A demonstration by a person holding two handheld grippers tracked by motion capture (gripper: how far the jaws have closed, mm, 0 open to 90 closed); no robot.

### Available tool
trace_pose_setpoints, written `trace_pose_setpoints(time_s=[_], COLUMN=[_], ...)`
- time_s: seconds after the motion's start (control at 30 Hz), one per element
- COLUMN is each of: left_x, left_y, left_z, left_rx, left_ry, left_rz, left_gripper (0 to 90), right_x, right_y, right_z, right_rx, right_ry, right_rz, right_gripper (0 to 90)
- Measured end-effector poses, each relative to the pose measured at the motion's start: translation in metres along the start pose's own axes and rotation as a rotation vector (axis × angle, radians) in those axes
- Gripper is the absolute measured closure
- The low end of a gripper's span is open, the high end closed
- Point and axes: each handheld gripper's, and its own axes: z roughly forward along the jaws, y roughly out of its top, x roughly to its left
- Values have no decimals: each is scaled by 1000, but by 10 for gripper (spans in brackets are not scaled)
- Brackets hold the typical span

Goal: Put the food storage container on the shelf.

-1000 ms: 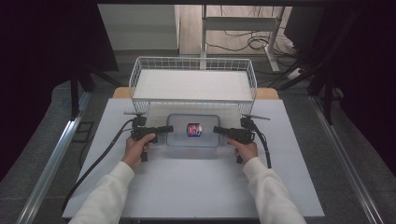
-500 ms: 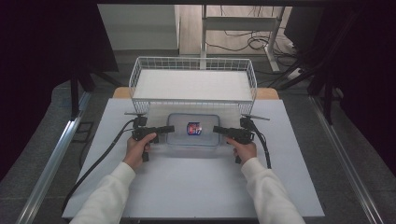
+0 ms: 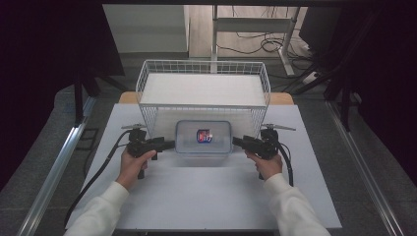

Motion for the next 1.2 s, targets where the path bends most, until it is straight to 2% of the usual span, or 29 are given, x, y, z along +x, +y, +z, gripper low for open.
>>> trace_pose_setpoints(time_s=[0.1,0.17,0.33,0.4,0.47,0.6,0.67,0.9,1.07,1.17,1.2], left_x=[-10,-18,-38,-44,-50,-57,-59,-63,-63,-63,-62], left_y=[-9,-16,-33,-39,-45,-51,-54,-59,-60,-60,-60], left_z=[-12,-18,-33,-36,-38,-40,-42,-40,-40,-40,-40], left_rx=[8,28,72,85,102,118,124,145,144,145,145], left_ry=[12,34,52,46,43,60,71,75,76,75,75], left_rz=[40,92,200,215,231,262,276,294,299,300,301], left_gripper=[246,245,249,251,251,251,251,250,248,248,248], right_x=[13,24,41,46,51,57,61,70,72,72,71], right_y=[-11,-21,-41,-47,-54,-59,-61,-63,-60,-57,-56], right_z=[-10,-16,-22,-22,-18,-5,4,39,67,78,80], right_rx=[23,44,96,121,141,178,196,252,263,257,261], right_ry=[-5,-5,-13,-20,-42,-52,-57,-89,-105,-107,-93], right_rz=[-77,-139,-257,-306,-374,-436,-456,-504,-494,-462,-454], right_gripper=[397,432,534,592,672,835,883,891,892,892,892])
